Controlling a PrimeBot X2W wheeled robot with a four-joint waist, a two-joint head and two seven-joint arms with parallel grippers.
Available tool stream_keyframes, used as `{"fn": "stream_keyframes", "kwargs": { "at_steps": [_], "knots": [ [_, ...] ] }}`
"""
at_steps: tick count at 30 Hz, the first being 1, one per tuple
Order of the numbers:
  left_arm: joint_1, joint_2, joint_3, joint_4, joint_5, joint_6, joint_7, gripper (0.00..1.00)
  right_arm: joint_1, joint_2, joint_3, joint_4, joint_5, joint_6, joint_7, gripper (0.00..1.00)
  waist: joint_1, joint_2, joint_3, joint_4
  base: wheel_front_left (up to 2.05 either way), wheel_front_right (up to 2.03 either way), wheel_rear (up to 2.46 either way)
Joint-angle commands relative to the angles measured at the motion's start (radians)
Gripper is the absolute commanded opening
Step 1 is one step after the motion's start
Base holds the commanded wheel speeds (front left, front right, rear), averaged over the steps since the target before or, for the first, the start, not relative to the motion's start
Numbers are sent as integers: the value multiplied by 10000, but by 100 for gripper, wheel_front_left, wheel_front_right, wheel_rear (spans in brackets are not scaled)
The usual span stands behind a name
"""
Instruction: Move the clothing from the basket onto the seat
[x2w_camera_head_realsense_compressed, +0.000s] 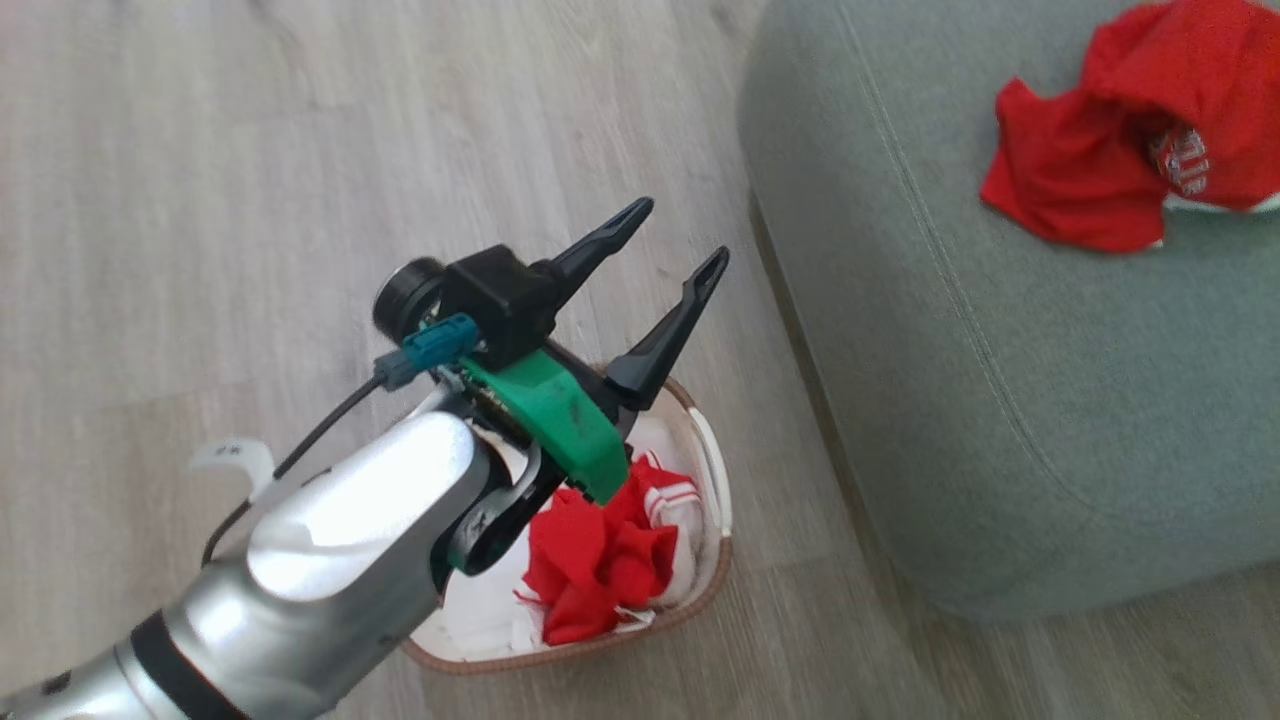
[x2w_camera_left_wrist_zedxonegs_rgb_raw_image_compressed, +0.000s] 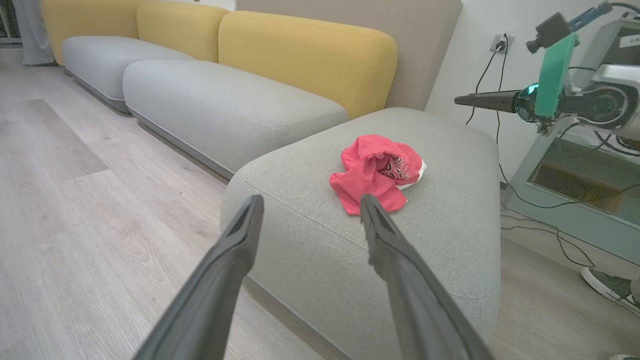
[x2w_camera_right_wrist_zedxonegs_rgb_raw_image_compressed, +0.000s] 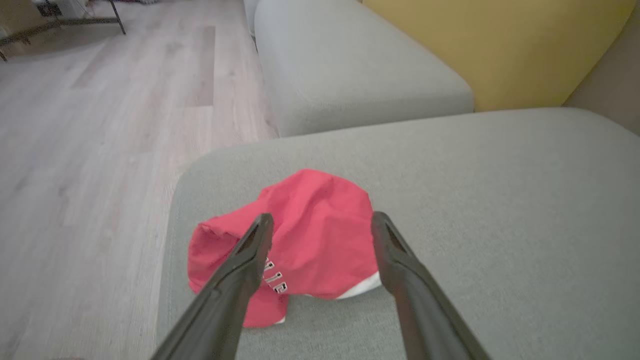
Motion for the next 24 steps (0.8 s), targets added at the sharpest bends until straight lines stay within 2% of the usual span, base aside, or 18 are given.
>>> {"fn": "stream_keyframes", "kwargs": {
  "at_steps": [1,5,9,16,24],
  "knots": [
    [-171,257,516,-295,-109,96,-133,100,358,-477,-243,-553,34,-4,-271,100,1,-1,-372,308,0,0,0],
    [179,353,705,-333,-257,312,-347,100,1428,-464,-1278,-1970,-363,-4,-740,100,1,-1,-775,680,0,0,0],
    [486,509,851,-385,-372,456,-470,100,2360,-96,-2301,-3239,-867,-4,-683,100,1,-1,-1018,935,0,0,0],
    [1080,760,1192,-497,-562,762,-682,100,4034,1459,-3704,-5657,-1920,-4,-247,100,1,-1,-1417,1377,0,0,0],
    [1958,1152,1791,-772,-707,1307,-856,100,5531,3205,-3941,-7547,-2673,-4,-219,100,1,-1,-1981,1794,0,0,0]
  ]
}}
